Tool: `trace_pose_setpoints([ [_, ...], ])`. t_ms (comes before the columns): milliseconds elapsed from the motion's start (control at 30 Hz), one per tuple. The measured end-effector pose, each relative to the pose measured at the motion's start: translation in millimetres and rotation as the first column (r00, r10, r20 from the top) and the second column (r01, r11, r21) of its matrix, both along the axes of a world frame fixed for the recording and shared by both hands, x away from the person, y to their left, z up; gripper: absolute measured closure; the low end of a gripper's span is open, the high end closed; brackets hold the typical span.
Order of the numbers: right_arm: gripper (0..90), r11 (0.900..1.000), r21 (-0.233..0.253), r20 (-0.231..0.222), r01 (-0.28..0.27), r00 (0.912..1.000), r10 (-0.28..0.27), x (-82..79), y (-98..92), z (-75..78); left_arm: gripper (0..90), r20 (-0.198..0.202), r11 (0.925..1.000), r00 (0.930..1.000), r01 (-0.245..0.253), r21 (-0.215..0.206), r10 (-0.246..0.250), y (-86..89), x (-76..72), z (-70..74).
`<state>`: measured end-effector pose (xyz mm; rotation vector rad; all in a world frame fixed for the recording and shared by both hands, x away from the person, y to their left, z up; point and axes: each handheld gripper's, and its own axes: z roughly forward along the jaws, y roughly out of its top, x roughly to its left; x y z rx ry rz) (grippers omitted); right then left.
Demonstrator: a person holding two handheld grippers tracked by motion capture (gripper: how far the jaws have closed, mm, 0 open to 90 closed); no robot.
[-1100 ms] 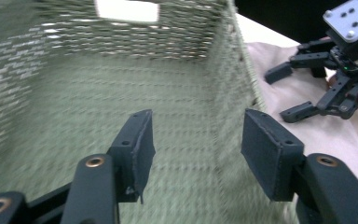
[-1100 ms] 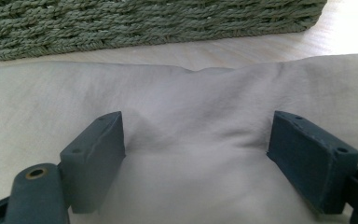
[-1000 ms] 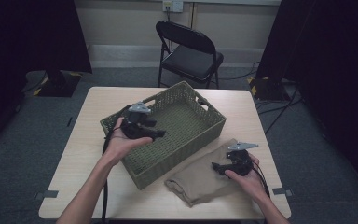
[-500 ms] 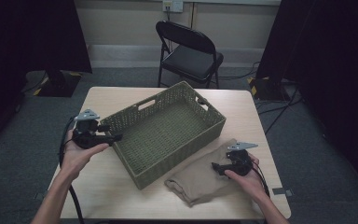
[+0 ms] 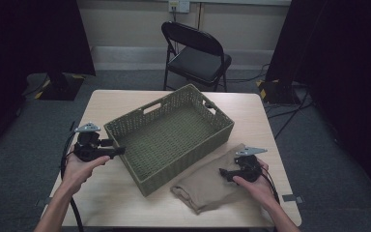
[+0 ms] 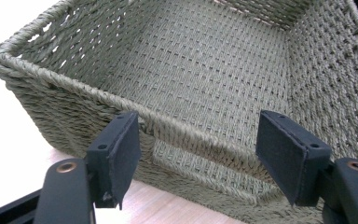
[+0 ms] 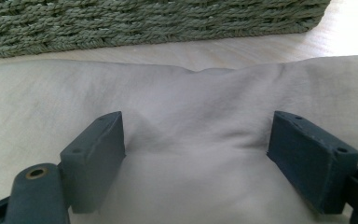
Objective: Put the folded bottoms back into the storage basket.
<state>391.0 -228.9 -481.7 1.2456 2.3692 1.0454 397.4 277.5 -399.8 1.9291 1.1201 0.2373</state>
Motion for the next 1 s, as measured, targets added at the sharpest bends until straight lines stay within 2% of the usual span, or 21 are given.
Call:
trace_pose_setpoints([
  [233, 17.6, 1.000, 0.002, -0.002, -0.001, 1.0000, 0.001, 0.4, 0.0, -0.2, 30.5, 0.018, 1.0000, 0.9998, 0.004, 0.007, -0.005, -1.2, 5.6, -1.3],
  [400, 17.6, 1.000, -0.001, -0.001, 0.002, 1.0000, -0.002, 0.1, 0.6, -0.2, 31.1, 0.041, 0.9995, 0.9991, -0.010, 0.028, 0.009, -6.0, 20.0, -2.7],
  [467, 17.6, 1.000, 0.000, -0.001, 0.003, 1.0000, -0.003, 0.1, 0.6, -0.3, 31.6, 0.036, 0.9995, 0.9991, -0.025, 0.021, 0.024, -7.0, 25.9, -4.3],
  [533, 17.6, 1.000, -0.001, 0.003, 0.005, 1.0000, -0.005, -0.3, 0.9, -0.4, 32.6, 0.009, 0.9997, 0.9997, -0.024, 0.006, 0.024, -10.0, 34.4, -8.6],
  [600, 17.6, 1.000, 0.000, 0.002, 0.006, 1.0000, -0.006, -0.4, 0.9, -0.4, 32.5, 0.020, 0.9995, 0.9995, -0.025, 0.018, 0.025, -11.5, 35.9, -8.5],
  [667, 17.6, 1.000, -0.001, 0.000, 0.010, 1.0000, -0.010, -0.5, 1.2, -0.2, 32.9, 0.042, 0.9966, 0.9977, -0.055, 0.062, 0.053, -18.2, 39.6, -7.6],
  [700, 17.6, 1.000, -0.001, -0.002, 0.012, 0.9999, -0.012, -0.7, 1.6, -0.1, 33.4, 0.047, 0.9956, 0.9971, -0.062, 0.069, 0.059, -20.3, 41.0, -7.9],
  [900, 17.6, 1.000, 0.002, -0.009, 0.013, 0.9999, -0.013, -3.2, 4.8, 0.1, 34.5, 0.053, 0.9951, 0.9972, -0.057, 0.081, 0.052, -24.0, 51.5, -7.9],
  [1000, 17.5, 1.000, 0.004, -0.012, 0.012, 0.9999, -0.012, -5.7, 8.8, 0.3, 35.2, 0.054, 0.9957, 0.9966, -0.065, 0.065, 0.062, -25.7, 56.9, -9.0],
])
